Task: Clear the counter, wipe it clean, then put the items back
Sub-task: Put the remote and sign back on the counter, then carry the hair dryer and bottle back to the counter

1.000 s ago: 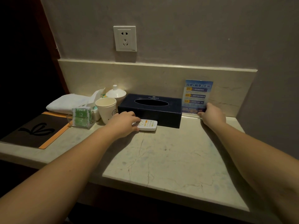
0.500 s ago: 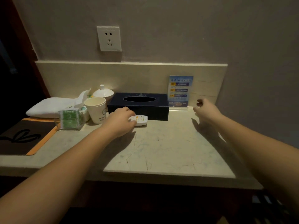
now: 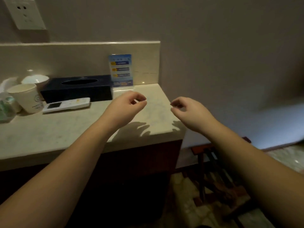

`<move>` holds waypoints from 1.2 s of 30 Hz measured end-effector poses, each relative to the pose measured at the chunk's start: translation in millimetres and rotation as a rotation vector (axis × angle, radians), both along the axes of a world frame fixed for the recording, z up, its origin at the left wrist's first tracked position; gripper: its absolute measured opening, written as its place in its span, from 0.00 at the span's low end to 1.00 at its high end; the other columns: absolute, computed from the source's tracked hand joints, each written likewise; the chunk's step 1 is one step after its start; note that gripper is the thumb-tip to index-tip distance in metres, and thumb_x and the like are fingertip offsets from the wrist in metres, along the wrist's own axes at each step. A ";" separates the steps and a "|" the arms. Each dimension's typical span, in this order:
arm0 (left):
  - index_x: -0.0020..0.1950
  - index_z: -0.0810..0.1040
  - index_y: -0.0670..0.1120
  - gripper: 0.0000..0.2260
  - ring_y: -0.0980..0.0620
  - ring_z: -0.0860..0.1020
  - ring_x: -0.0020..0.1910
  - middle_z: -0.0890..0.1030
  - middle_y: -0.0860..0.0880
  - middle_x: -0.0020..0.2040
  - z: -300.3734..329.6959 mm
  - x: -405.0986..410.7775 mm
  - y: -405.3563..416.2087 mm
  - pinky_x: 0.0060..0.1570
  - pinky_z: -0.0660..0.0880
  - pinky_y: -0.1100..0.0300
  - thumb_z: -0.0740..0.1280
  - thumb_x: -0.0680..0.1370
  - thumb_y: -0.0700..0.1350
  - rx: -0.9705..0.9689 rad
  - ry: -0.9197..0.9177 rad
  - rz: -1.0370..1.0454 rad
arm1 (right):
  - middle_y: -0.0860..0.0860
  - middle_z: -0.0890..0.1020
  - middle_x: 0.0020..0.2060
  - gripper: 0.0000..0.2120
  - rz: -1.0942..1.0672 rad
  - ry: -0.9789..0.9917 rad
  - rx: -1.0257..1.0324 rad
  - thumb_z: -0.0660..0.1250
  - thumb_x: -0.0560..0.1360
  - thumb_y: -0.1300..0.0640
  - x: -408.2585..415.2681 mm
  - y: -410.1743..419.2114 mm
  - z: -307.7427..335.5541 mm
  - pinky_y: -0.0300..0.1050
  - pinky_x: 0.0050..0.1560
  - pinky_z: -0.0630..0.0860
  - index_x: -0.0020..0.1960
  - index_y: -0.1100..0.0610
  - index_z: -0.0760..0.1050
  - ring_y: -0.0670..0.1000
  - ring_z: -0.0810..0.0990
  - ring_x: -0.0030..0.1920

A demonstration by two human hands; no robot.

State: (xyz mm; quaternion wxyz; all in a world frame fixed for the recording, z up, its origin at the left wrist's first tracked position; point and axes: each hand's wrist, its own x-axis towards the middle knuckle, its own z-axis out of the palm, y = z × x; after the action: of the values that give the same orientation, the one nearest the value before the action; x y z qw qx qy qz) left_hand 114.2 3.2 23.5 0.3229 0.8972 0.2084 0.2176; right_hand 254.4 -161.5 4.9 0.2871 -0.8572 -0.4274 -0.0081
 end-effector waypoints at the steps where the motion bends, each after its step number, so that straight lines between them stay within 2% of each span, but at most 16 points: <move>1: 0.60 0.78 0.52 0.10 0.59 0.75 0.49 0.78 0.56 0.52 -4.3 7.6 -20.7 0.46 0.71 0.63 0.64 0.80 0.51 -0.009 -0.012 -0.009 | 0.46 0.78 0.58 0.15 -0.019 0.015 0.003 0.61 0.79 0.49 1.6 -22.7 -7.3 0.44 0.58 0.71 0.63 0.51 0.74 0.46 0.76 0.58; 5: 0.56 0.80 0.51 0.08 0.56 0.76 0.47 0.79 0.55 0.50 -33.6 39.8 -101.4 0.44 0.70 0.65 0.65 0.79 0.49 -0.058 -0.019 -0.080 | 0.45 0.78 0.59 0.15 -0.123 0.117 -0.059 0.61 0.79 0.48 13.4 -120.8 -45.4 0.44 0.61 0.72 0.64 0.50 0.74 0.45 0.75 0.59; 10: 0.54 0.81 0.53 0.06 0.53 0.78 0.49 0.81 0.53 0.49 -90.9 70.2 -198.5 0.51 0.74 0.56 0.67 0.78 0.49 -0.158 0.078 -0.164 | 0.46 0.78 0.57 0.14 -0.240 0.251 -0.151 0.62 0.79 0.49 22.1 -239.1 -99.0 0.45 0.59 0.74 0.63 0.49 0.74 0.47 0.77 0.58; 14: 0.48 0.77 0.59 0.02 0.56 0.78 0.46 0.79 0.56 0.46 -131.8 86.5 -269.0 0.42 0.71 0.61 0.66 0.78 0.51 -0.201 0.199 -0.211 | 0.46 0.78 0.58 0.15 -0.323 0.350 -0.201 0.62 0.79 0.49 19.3 -317.6 -138.4 0.49 0.61 0.74 0.64 0.49 0.74 0.47 0.76 0.58; 16: 0.50 0.76 0.59 0.02 0.59 0.77 0.44 0.78 0.57 0.47 -146.3 93.6 -298.5 0.36 0.69 0.65 0.64 0.79 0.52 -0.218 0.261 -0.250 | 0.46 0.79 0.57 0.14 -0.368 0.397 -0.216 0.62 0.78 0.48 18.6 -351.7 -155.4 0.50 0.60 0.74 0.62 0.48 0.74 0.47 0.77 0.57; 18: 0.55 0.77 0.57 0.06 0.60 0.77 0.44 0.78 0.56 0.50 -158.6 102.0 -324.5 0.35 0.69 0.66 0.63 0.80 0.53 -0.232 0.322 -0.301 | 0.45 0.79 0.56 0.13 -0.415 0.418 -0.230 0.61 0.78 0.47 19.8 -382.2 -169.0 0.52 0.61 0.73 0.61 0.47 0.74 0.47 0.77 0.55; 21: 0.58 0.78 0.56 0.08 0.58 0.76 0.48 0.78 0.56 0.54 -176.6 115.3 -358.3 0.39 0.70 0.64 0.63 0.81 0.52 -0.253 0.396 -0.377 | 0.44 0.78 0.55 0.13 -0.466 0.469 -0.276 0.61 0.79 0.48 21.5 -421.1 -186.9 0.52 0.60 0.74 0.62 0.47 0.74 0.47 0.77 0.55; 25: 0.60 0.77 0.54 0.10 0.61 0.74 0.45 0.77 0.56 0.55 -198.5 136.9 -394.5 0.37 0.69 0.66 0.62 0.81 0.51 -0.230 0.463 -0.476 | 0.45 0.79 0.56 0.13 -0.562 0.543 -0.313 0.60 0.79 0.48 24.9 -461.5 -210.3 0.54 0.62 0.73 0.62 0.48 0.74 0.47 0.77 0.55; 27: 0.61 0.77 0.52 0.11 0.59 0.76 0.45 0.77 0.54 0.55 -207.7 147.8 -407.1 0.38 0.74 0.63 0.62 0.81 0.51 -0.216 0.497 -0.504 | 0.45 0.79 0.56 0.13 -0.617 0.582 -0.326 0.59 0.80 0.48 27.5 -477.0 -221.6 0.55 0.63 0.72 0.63 0.48 0.73 0.48 0.77 0.55; 30: 0.62 0.77 0.52 0.11 0.56 0.79 0.47 0.79 0.54 0.51 -222.8 167.0 -420.3 0.45 0.78 0.57 0.63 0.81 0.51 -0.215 0.557 -0.553 | 0.47 0.78 0.58 0.14 -0.700 0.622 -0.333 0.59 0.80 0.48 33.6 -497.4 -234.4 0.52 0.61 0.74 0.65 0.49 0.72 0.47 0.78 0.54; 33: 0.63 0.77 0.51 0.11 0.56 0.78 0.46 0.78 0.54 0.52 -235.0 190.8 -429.5 0.42 0.77 0.60 0.62 0.81 0.49 -0.181 0.586 -0.606 | 0.47 0.79 0.57 0.14 -0.798 0.663 -0.336 0.59 0.80 0.48 44.7 -515.8 -243.0 0.51 0.59 0.75 0.64 0.49 0.73 0.47 0.78 0.52; 36: 0.62 0.77 0.51 0.11 0.54 0.80 0.44 0.79 0.52 0.51 -245.0 220.4 -432.2 0.44 0.80 0.57 0.62 0.81 0.49 -0.182 0.616 -0.649 | 0.46 0.80 0.52 0.13 -0.898 0.690 -0.352 0.60 0.79 0.48 58.3 -533.6 -249.6 0.50 0.56 0.77 0.63 0.49 0.73 0.48 0.79 0.49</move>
State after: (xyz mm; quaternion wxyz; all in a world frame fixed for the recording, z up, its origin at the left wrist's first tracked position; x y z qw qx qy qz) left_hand 334.6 -429.0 -221.4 0.3749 0.9069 0.0208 -0.1912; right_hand 312.7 -695.1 -244.7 0.2315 -0.9420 0.1003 0.2213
